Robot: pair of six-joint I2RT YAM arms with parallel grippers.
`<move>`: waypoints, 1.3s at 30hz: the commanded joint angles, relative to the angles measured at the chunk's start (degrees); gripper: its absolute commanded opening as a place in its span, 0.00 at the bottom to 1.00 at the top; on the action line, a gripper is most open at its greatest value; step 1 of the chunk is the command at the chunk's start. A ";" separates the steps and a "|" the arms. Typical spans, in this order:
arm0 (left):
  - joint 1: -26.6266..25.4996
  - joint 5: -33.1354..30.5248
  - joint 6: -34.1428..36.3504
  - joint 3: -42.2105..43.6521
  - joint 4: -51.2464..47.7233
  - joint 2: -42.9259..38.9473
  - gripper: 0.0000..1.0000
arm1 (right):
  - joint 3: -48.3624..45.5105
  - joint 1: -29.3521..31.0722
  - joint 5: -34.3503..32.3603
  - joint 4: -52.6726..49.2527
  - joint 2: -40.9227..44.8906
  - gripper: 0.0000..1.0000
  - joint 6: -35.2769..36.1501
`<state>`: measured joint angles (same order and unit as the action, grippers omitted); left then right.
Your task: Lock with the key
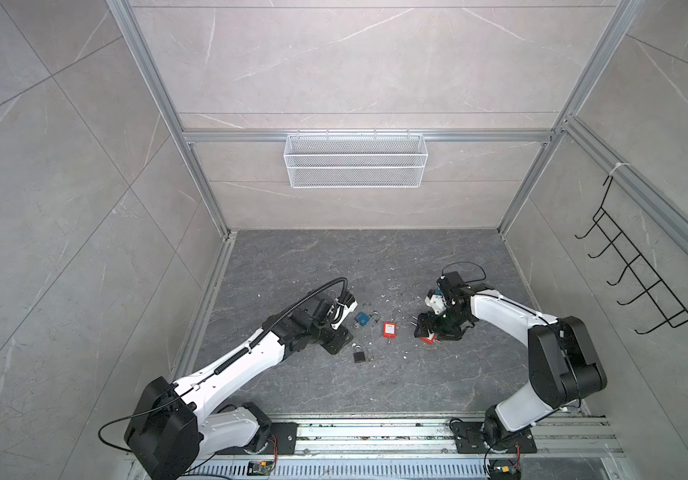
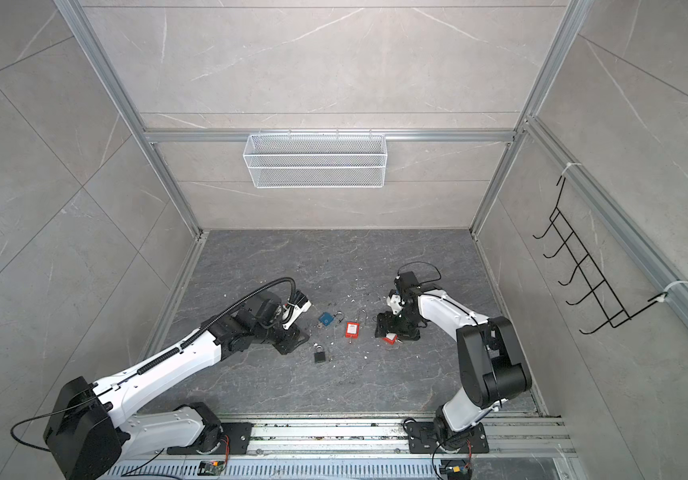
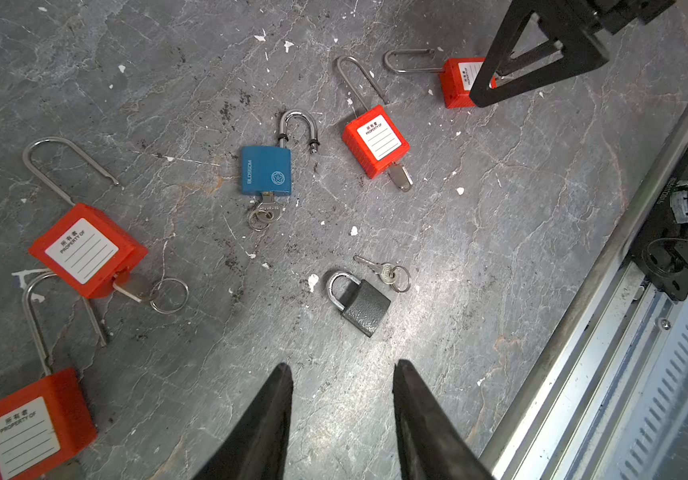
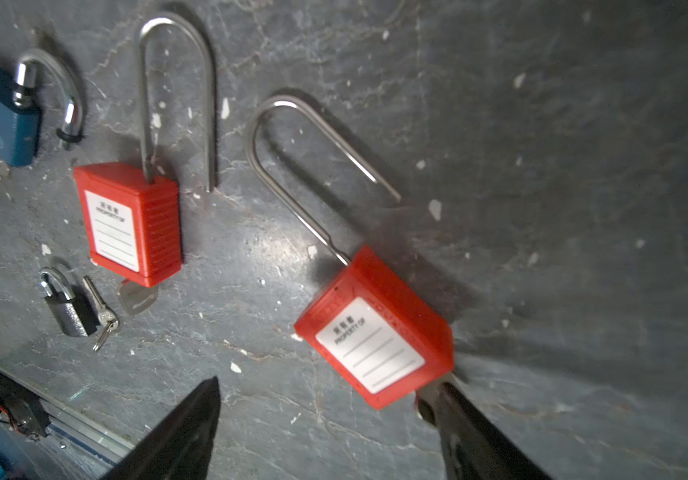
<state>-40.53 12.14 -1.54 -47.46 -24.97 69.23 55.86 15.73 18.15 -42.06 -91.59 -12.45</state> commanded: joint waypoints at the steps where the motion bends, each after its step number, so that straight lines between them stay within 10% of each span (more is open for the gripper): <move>1: -0.53 0.52 -1.10 -2.26 0.98 0.50 0.43 | 2.28 1.74 -6.61 -4.22 1.42 0.83 1.39; 39: -0.93 -2.03 -0.76 -1.12 0.44 -1.38 0.43 | 12.24 8.60 -17.84 -9.70 -13.69 0.52 21.67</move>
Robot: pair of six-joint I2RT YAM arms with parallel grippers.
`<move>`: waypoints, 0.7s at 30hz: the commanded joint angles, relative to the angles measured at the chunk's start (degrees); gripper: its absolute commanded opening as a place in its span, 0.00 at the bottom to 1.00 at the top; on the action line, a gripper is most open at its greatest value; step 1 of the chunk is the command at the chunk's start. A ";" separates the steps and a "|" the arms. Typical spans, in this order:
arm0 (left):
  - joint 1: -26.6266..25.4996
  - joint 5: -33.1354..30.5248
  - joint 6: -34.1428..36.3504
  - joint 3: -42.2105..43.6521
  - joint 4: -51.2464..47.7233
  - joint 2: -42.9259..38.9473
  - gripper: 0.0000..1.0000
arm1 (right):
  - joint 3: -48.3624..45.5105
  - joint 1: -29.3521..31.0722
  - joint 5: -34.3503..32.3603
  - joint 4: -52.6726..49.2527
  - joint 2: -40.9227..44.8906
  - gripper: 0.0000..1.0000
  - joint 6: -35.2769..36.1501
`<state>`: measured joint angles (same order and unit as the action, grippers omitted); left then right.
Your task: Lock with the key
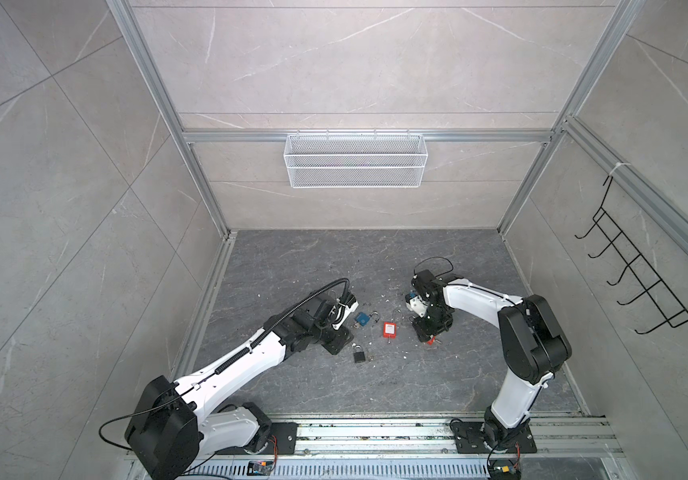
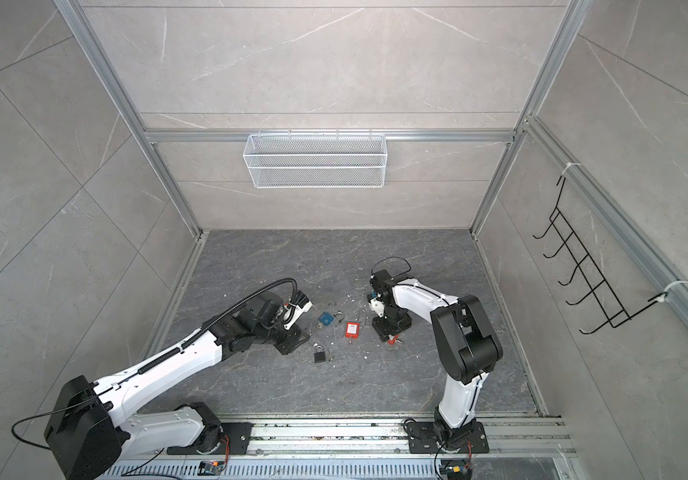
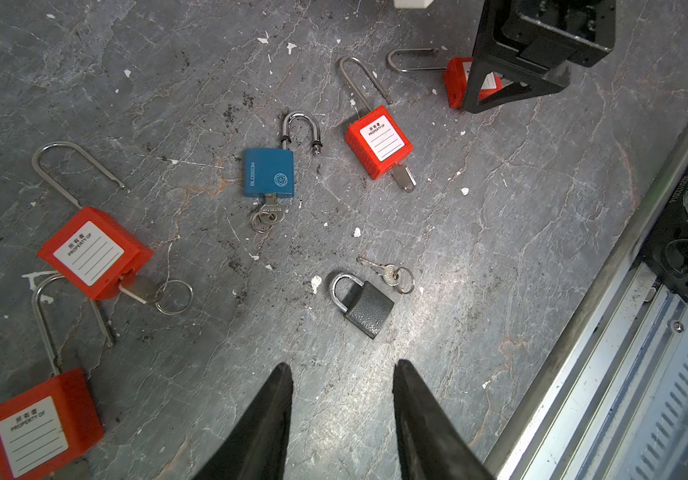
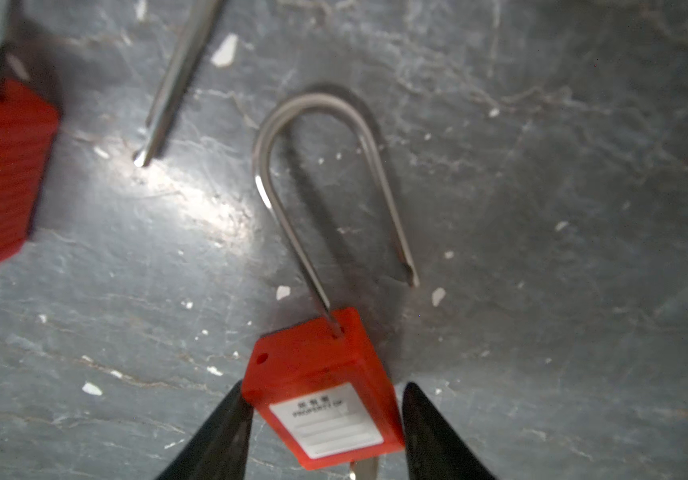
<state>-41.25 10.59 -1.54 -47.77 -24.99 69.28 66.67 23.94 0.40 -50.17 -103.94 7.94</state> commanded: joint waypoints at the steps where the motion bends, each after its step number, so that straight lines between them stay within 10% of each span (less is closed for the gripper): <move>1: -0.24 -0.40 -0.87 -0.82 0.47 -1.50 0.43 | 1.44 0.45 0.27 -1.60 -1.42 0.50 1.37; 15: -0.32 0.37 0.40 -0.31 0.84 -3.52 0.43 | 2.36 2.70 3.57 -3.68 5.50 0.31 4.08; 21: -0.89 6.70 9.44 1.81 8.47 -6.01 0.42 | 1.13 7.56 11.52 -6.39 16.62 0.26 17.26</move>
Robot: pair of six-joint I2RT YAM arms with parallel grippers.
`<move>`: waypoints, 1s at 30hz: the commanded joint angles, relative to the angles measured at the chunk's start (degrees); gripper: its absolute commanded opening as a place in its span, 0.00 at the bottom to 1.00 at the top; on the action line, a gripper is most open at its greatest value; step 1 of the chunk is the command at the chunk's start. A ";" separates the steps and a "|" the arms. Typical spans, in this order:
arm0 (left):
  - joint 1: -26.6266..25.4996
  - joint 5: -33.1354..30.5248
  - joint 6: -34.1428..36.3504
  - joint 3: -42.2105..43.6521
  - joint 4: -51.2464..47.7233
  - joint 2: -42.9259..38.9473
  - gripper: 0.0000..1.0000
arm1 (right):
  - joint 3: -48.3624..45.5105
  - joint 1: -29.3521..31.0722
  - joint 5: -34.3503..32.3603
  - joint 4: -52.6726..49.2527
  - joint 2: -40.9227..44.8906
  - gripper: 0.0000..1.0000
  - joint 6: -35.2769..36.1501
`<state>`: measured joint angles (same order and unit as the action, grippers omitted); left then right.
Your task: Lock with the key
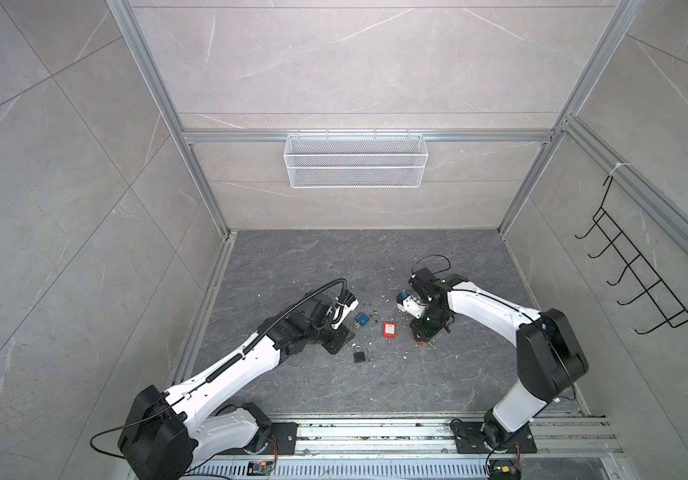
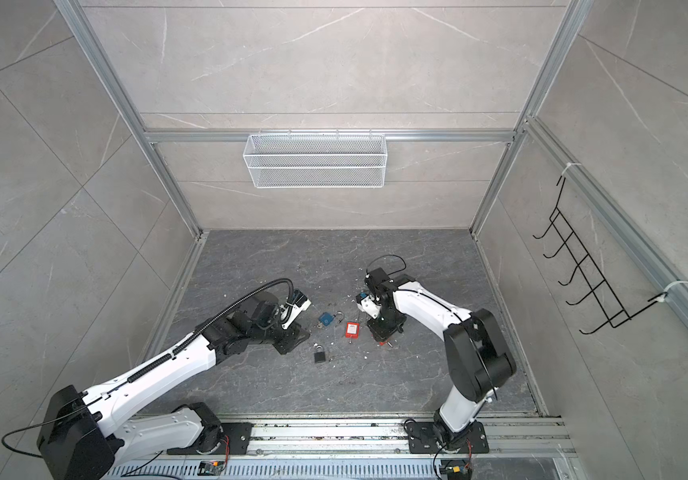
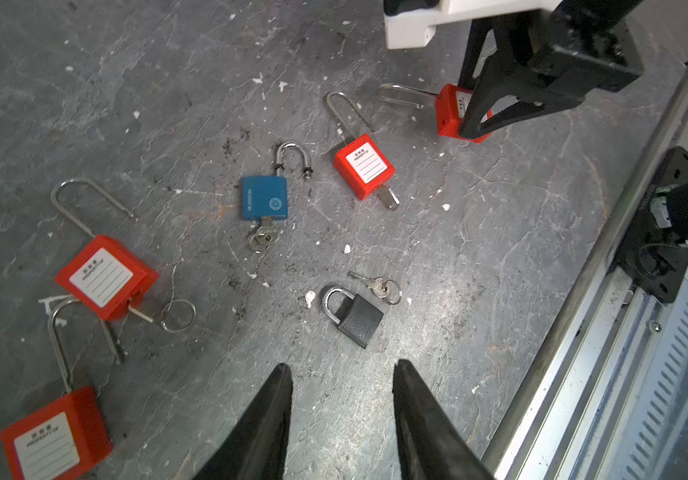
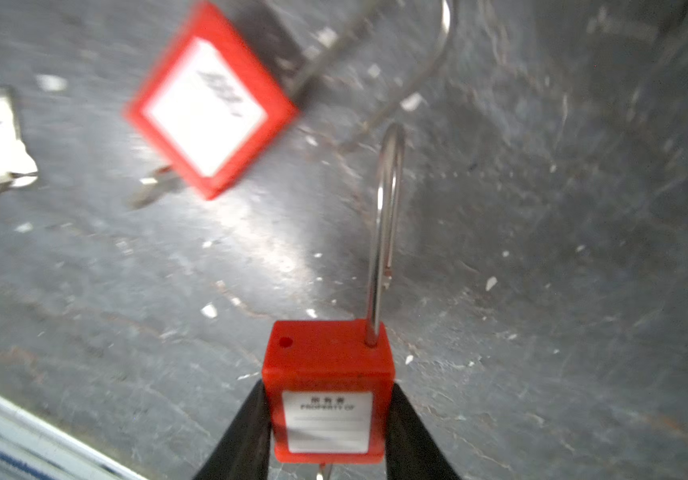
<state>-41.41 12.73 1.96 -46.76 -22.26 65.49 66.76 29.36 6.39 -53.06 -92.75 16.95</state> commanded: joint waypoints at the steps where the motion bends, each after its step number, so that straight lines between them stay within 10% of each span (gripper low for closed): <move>1: -1.01 5.87 9.02 1.54 7.73 -2.74 0.42 | 0.89 2.91 6.36 -4.08 7.18 0.25 10.22; 11: -4.03 12.47 33.06 2.45 15.33 -3.47 0.42 | 3.18 6.01 13.89 -9.18 14.25 0.22 18.25; 30: -4.03 18.65 31.80 -1.51 19.77 4.85 0.40 | 4.58 9.22 17.76 -10.42 16.46 0.18 22.16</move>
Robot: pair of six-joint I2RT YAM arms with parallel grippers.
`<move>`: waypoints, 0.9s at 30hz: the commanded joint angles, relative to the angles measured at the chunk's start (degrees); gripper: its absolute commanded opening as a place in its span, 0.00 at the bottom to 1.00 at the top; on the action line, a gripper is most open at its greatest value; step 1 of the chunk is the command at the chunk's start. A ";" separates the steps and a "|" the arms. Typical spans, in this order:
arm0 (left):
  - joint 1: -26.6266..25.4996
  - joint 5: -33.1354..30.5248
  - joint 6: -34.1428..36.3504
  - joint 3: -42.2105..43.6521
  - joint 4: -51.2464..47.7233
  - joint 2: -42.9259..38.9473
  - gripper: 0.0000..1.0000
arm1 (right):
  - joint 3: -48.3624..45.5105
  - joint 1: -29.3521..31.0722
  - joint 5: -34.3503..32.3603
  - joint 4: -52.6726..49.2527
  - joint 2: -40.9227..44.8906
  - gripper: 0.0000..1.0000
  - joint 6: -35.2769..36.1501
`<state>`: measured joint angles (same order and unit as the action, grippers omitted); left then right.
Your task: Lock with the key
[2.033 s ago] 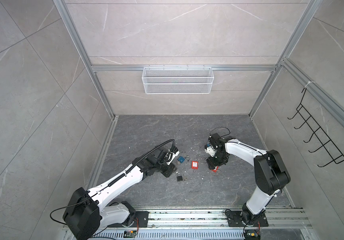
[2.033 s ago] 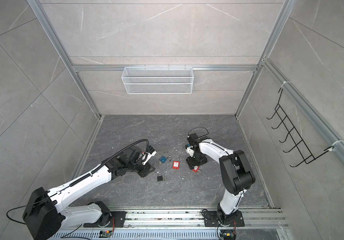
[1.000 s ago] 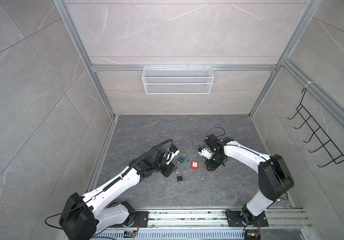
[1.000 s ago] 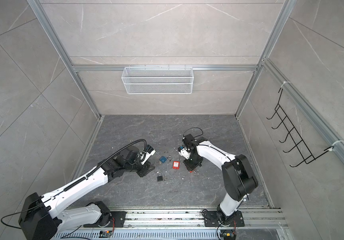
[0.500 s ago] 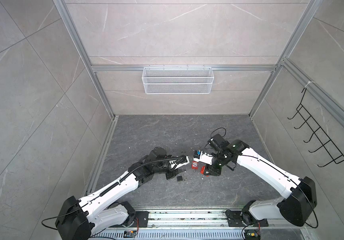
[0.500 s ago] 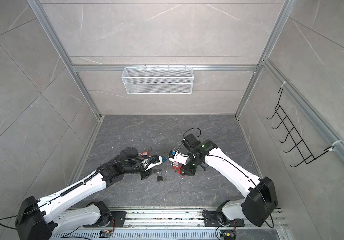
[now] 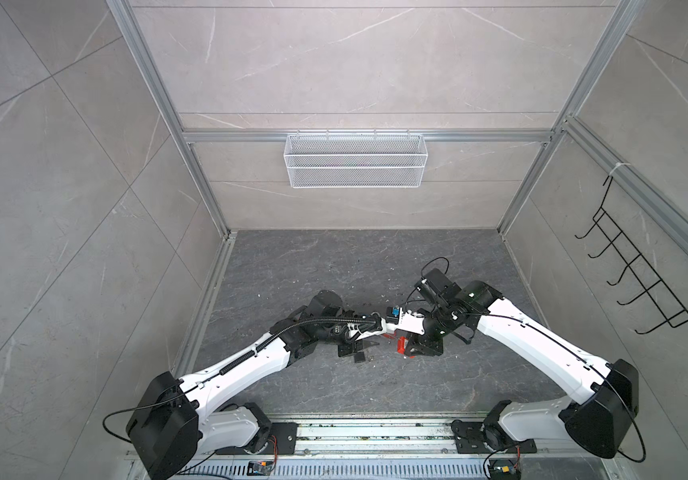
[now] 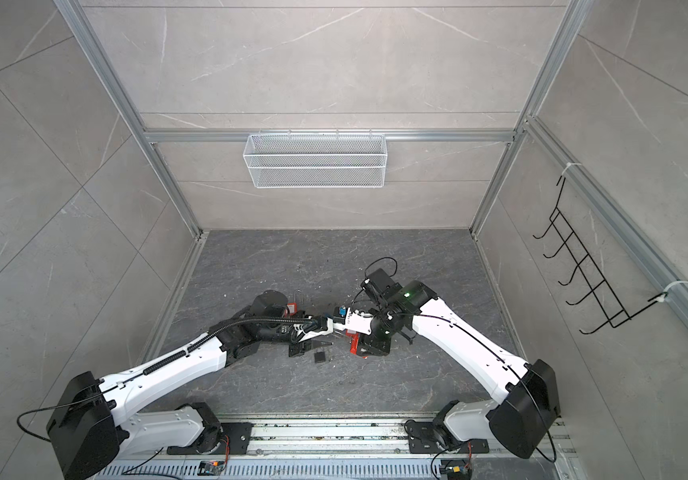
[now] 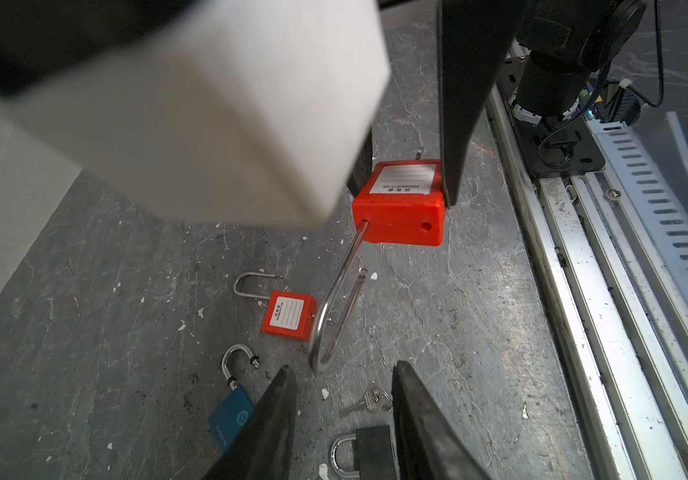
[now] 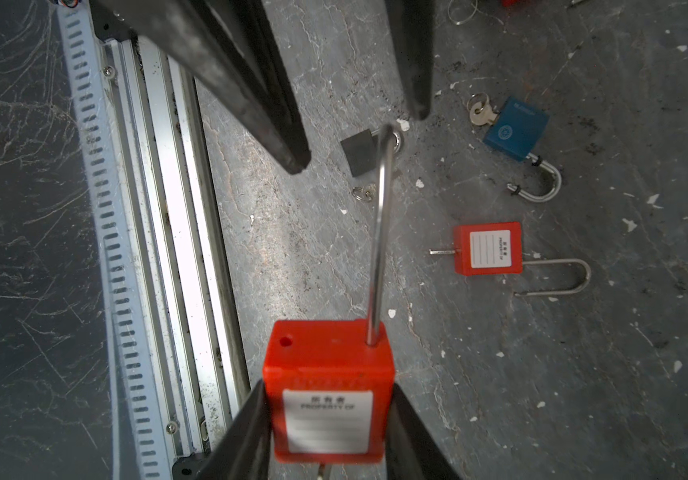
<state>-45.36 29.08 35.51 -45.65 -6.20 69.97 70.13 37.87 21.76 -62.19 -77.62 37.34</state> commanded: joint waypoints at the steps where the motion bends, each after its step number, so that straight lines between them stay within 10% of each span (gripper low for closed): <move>1: -0.08 2.67 -2.06 -2.59 3.72 0.46 0.40 | 1.07 0.85 2.65 -1.27 1.34 0.18 1.77; 27: 0.00 8.94 -7.78 -1.27 3.69 -0.55 0.00 | 2.81 1.24 7.58 0.12 2.12 0.18 2.10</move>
<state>-45.01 34.87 29.91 -45.67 -4.27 69.93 70.41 38.35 24.86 -64.12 -77.12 38.63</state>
